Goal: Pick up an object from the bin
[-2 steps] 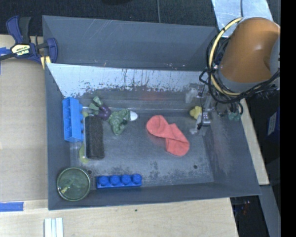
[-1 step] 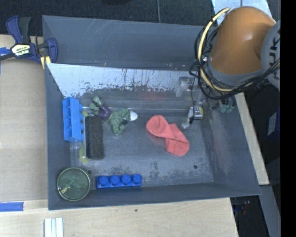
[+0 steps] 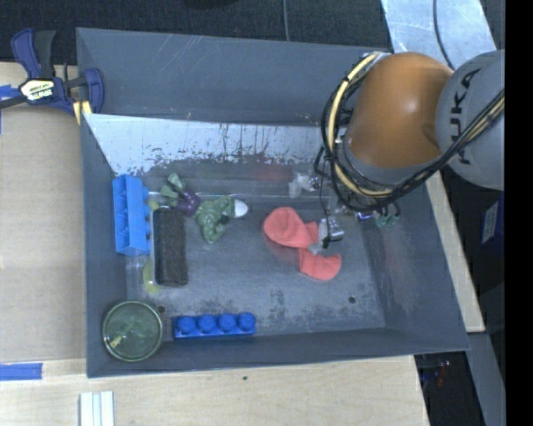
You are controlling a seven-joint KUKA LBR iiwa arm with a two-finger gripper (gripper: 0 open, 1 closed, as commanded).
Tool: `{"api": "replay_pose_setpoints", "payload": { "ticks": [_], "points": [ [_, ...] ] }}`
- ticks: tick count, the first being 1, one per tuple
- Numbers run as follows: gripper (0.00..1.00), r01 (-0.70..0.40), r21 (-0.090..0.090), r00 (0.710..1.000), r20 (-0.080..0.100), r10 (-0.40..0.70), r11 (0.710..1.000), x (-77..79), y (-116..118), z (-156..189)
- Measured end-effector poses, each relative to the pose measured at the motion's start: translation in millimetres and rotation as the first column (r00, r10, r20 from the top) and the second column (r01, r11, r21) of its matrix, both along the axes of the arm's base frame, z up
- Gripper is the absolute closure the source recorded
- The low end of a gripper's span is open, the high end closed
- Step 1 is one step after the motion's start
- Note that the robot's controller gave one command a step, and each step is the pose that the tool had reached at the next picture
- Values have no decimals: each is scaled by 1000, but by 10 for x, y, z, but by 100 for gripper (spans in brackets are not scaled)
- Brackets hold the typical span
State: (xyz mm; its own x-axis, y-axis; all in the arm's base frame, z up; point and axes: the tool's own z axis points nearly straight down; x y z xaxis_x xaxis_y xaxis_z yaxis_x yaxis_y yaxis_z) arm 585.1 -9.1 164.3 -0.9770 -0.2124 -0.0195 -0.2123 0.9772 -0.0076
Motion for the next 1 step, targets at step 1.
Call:
{"api": "replay_pose_setpoints", "payload": {
  "ticks": [1],
  "points": [
    [0, 69, 2, 998, -1, -69, 998, -8, 89, -346]
  ]
}}
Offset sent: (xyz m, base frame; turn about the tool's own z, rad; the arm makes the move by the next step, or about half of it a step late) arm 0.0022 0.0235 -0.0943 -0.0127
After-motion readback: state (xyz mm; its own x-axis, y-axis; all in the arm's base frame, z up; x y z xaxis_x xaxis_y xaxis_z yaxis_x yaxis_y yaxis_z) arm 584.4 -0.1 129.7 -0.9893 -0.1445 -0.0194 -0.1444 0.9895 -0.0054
